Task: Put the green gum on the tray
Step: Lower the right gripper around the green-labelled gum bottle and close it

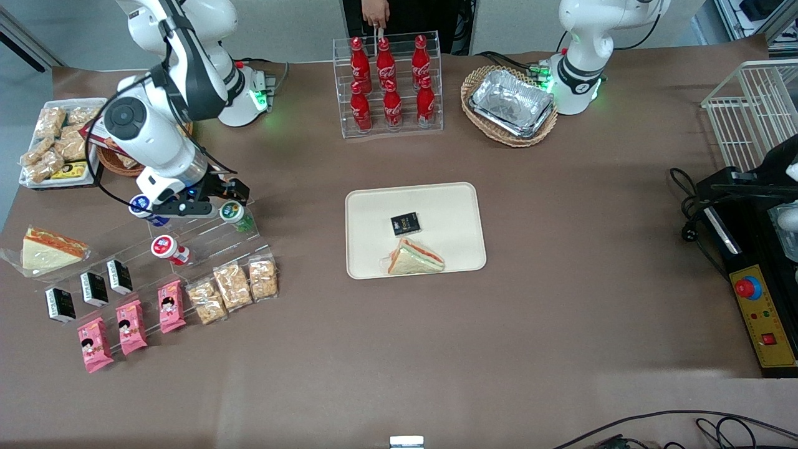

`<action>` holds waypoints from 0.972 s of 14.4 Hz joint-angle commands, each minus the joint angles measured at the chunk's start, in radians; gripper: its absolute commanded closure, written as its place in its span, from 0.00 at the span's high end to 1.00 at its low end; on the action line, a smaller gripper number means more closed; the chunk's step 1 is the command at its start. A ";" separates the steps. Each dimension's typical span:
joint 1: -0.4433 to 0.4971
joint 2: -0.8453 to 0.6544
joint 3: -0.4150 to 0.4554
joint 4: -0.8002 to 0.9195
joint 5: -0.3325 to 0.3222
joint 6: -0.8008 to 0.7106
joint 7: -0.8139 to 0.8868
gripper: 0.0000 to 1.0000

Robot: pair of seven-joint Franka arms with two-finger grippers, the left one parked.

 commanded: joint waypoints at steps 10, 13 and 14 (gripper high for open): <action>0.000 0.081 -0.004 -0.057 0.008 0.157 -0.016 0.99; 0.000 0.082 -0.004 -0.056 0.008 0.157 -0.016 0.90; 0.000 0.084 -0.004 -0.056 0.008 0.157 -0.016 0.83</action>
